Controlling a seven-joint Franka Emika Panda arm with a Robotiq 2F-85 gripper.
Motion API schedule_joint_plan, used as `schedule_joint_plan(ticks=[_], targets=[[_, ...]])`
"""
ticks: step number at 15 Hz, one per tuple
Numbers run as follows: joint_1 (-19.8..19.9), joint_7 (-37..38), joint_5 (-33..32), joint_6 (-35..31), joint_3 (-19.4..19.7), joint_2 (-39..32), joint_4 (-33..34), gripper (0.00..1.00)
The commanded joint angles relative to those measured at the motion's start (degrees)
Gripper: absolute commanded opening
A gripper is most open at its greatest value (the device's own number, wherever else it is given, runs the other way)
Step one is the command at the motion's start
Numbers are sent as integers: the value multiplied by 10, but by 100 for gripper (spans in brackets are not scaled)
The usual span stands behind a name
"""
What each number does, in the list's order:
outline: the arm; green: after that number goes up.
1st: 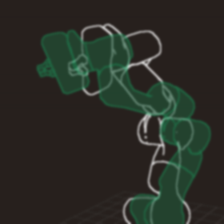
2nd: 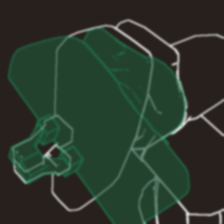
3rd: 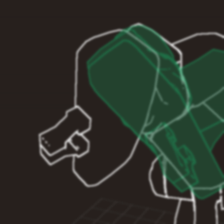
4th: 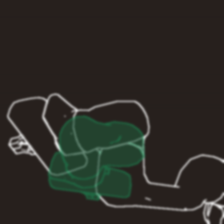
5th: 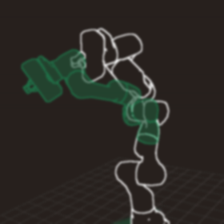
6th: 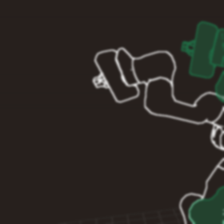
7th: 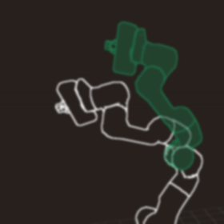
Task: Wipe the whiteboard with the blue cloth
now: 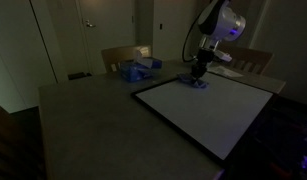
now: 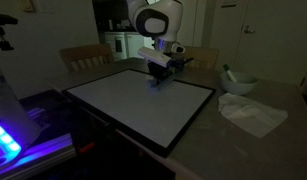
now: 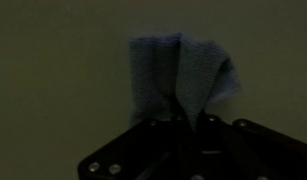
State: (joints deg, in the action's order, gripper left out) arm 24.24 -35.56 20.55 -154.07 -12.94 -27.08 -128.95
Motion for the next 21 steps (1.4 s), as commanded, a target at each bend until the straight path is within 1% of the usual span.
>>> schedule_joint_plan(ticks=[1,8,11,14,18,21], targets=[[-1,-17,-18,-15,43,-47,14,3],[-2,-4,-31,-18,84,-52,25,3],[-13,15,-73,-17,121,-55,30,3],[-13,35,-117,-16,149,-61,40,3],[-5,46,-143,-15,164,-70,55,3],[3,56,-130,-29,161,-77,64,3]])
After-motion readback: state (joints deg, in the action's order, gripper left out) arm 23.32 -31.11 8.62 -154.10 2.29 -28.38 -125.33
